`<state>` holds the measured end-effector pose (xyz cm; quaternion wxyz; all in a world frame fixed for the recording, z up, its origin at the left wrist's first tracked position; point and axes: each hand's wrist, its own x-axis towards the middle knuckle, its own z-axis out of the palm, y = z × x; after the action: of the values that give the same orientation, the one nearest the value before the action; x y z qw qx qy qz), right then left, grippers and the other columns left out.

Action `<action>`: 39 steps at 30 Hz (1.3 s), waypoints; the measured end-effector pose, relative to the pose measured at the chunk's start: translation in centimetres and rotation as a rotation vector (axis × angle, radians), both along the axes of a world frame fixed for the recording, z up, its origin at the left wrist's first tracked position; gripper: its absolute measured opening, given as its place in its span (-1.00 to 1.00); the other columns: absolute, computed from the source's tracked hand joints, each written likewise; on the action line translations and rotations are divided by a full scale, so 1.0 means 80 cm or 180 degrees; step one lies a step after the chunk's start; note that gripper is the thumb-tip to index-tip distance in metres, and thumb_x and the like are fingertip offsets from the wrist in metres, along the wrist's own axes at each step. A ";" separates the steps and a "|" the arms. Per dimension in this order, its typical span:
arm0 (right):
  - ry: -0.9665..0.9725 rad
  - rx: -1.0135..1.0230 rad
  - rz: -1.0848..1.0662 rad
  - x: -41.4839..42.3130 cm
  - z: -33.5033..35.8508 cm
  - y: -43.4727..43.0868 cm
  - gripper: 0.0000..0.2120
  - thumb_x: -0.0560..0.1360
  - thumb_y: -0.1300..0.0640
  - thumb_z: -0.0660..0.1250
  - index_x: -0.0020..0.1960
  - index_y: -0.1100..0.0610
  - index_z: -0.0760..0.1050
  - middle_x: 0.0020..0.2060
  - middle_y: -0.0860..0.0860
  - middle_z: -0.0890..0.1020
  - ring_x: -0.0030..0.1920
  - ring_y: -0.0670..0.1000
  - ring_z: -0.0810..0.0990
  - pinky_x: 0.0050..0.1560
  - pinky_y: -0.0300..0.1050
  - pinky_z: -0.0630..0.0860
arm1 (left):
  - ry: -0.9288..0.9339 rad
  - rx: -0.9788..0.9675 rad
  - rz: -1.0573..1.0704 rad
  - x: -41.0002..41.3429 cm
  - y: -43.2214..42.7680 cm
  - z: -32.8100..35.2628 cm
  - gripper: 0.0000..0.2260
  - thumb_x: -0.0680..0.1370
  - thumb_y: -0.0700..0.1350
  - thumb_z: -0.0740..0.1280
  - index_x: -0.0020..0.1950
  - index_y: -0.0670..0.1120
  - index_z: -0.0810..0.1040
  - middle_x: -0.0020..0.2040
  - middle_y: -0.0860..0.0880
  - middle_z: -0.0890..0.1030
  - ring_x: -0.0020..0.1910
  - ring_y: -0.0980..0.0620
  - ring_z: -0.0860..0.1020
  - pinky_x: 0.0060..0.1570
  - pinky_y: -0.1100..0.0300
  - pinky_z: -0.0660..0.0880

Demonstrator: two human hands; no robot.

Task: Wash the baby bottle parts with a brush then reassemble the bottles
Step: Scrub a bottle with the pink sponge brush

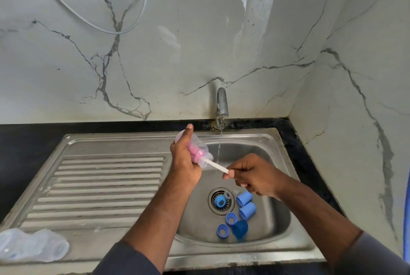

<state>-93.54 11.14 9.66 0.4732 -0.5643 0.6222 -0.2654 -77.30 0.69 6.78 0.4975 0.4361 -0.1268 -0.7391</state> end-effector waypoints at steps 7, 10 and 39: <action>0.0483 -0.0318 -0.0094 -0.020 -0.003 -0.002 -0.82 0.63 0.17 0.30 0.03 0.11 0.69 -0.42 -0.05 0.49 -0.52 -0.15 0.31 -0.45 -0.24 0.29 | -0.0030 -0.0435 -0.0057 -0.003 -0.001 -0.005 -0.33 0.37 0.25 0.37 0.32 -0.16 0.46 0.13 -0.18 0.56 0.05 -0.09 0.60 -0.23 0.08 0.65; 0.0548 -0.0291 -0.0045 -0.026 -0.004 -0.003 -0.80 0.64 0.17 0.27 0.06 0.14 0.68 -0.40 -0.02 0.49 -0.53 -0.19 0.33 -0.44 -0.30 0.29 | 0.0129 -0.0392 0.0141 -0.006 0.003 -0.013 -0.35 0.44 0.15 0.41 0.40 -0.19 0.42 0.17 -0.20 0.54 0.11 -0.11 0.59 -0.06 -0.06 0.67; -0.0948 0.0634 -0.0048 -0.034 -0.020 0.008 -0.72 0.69 0.10 0.18 0.11 0.05 0.69 -0.44 0.00 0.31 -0.51 -0.05 0.19 -0.49 -0.17 0.08 | 0.0338 -0.0215 -0.0723 -0.021 -0.004 0.003 -0.24 0.21 0.37 0.54 0.00 -0.26 0.47 -0.33 -0.05 0.45 -0.39 0.02 0.43 -0.12 0.05 0.58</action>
<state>-96.24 11.81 8.04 0.6118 -0.4644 0.5726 -0.2866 -79.02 0.41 7.06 0.4310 0.3622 -0.1737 -0.8080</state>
